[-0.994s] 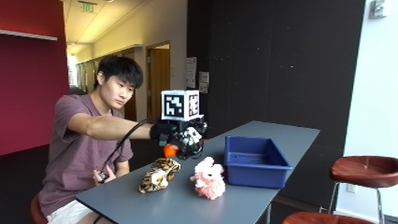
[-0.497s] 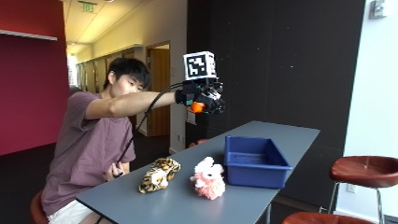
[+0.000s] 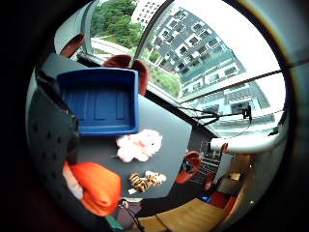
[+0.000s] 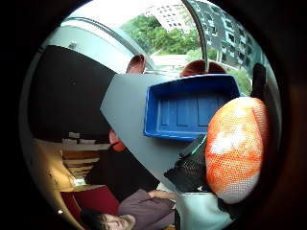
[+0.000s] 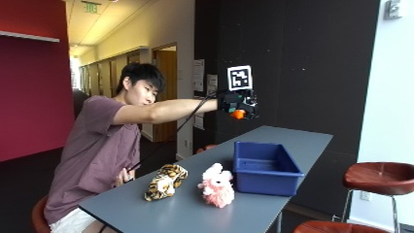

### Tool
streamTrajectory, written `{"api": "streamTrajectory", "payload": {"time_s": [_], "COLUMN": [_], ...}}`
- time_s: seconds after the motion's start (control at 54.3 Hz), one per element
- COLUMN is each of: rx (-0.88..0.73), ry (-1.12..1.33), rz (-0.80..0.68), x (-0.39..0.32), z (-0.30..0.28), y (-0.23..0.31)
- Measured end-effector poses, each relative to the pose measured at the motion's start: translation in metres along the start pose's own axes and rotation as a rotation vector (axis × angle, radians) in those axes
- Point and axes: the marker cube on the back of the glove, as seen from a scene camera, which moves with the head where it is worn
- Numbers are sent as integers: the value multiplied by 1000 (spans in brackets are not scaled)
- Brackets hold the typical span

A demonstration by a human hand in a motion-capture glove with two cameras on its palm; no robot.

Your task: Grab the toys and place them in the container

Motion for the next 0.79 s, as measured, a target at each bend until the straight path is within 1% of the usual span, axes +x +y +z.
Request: {"api": "streamTrajectory", "payload": {"time_s": [0.037,0.055,0.11,0.129,0.184,0.202,0.258,0.276,0.313,0.368,0.387,0.442,0.46,0.534,0.589,0.607,0.663,0.7,0.773,0.792], "rx": [-4,-7,-17,-19,-27,-31,-37,-37,-39,-44,-45,-52,-55,-110,-203,-230,-278,-283,-277,-276], "ry": [-17,-9,43,52,59,55,12,-7,-16,47,49,10,18,30,68,67,40,44,-30,-41], "rz": [119,132,37,29,76,56,-64,-78,-53,68,69,-43,-46,8,108,105,21,29,-96,-108], "x": [-17,-25,-45,-51,-62,-66,-78,-82,-86,-83,-83,-82,-81,-82,-77,-75,-75,-75,-79,-78], "z": [7,11,26,31,43,47,55,58,64,75,77,84,87,97,110,112,114,114,103,99], "y": [-16,-23,-38,-43,-59,-63,-71,-75,-84,-97,-100,-100,-100,-102,-101,-99,-92,-89,-78,-75]}}
